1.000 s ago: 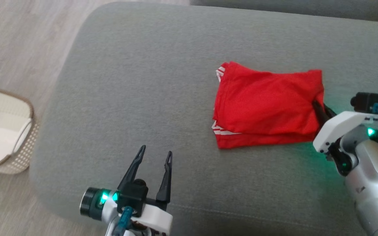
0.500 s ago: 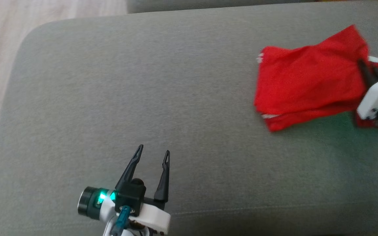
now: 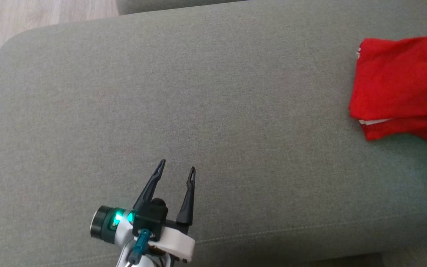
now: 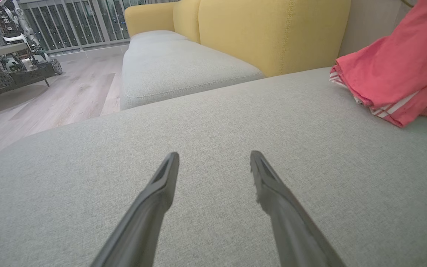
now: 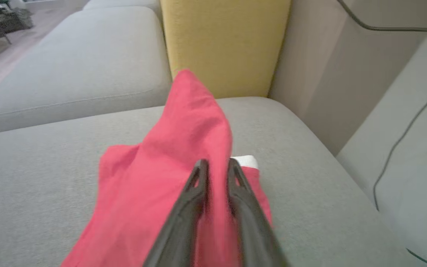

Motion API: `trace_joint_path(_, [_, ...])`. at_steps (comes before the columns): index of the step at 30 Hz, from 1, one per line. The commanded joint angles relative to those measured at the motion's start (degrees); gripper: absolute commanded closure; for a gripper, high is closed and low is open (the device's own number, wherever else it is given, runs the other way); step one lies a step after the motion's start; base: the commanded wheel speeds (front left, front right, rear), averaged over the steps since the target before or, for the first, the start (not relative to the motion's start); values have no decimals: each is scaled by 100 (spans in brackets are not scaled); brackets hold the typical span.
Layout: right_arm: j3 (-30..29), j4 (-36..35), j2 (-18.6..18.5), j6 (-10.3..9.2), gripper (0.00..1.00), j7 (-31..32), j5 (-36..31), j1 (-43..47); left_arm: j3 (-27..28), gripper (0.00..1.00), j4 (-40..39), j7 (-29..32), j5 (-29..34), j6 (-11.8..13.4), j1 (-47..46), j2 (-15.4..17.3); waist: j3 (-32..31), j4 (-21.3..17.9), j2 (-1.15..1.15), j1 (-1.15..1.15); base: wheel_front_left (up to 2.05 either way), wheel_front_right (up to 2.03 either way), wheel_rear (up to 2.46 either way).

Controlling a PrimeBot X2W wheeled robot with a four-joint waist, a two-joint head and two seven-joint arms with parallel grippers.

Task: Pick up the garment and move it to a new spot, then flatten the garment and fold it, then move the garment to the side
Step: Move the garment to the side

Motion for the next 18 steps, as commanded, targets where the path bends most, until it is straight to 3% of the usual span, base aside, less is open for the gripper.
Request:
trace_joint_path(1, [-222,-103,-134,-2,0,-148,-326,29,158,0,-160,-45,50,-8,-239,27,-1,29,0,0,0,0,0])
trace_joint_path(5, [-695,-84,72,-2,0,-370,-1007,85,181,0,-156,-45,41,14,-244,32,-13,69,0,0,0,0,0])
trace_joint_path(7, [-867,-418,556,-2,0,-624,-1477,216,235,0,-161,-45,11,54,-220,34,-83,110,0,0,0,0,0])
trace_joint_path(9, [-861,-563,732,-2,0,-706,-1548,294,254,0,-172,-45,-10,61,-207,32,-117,129,0,0,0,0,0])
trace_joint_path(18, [350,-1836,2095,-2,0,-1816,-1335,1727,648,0,-439,-45,-435,120,86,-37,-552,334,0,0,0,0,0])
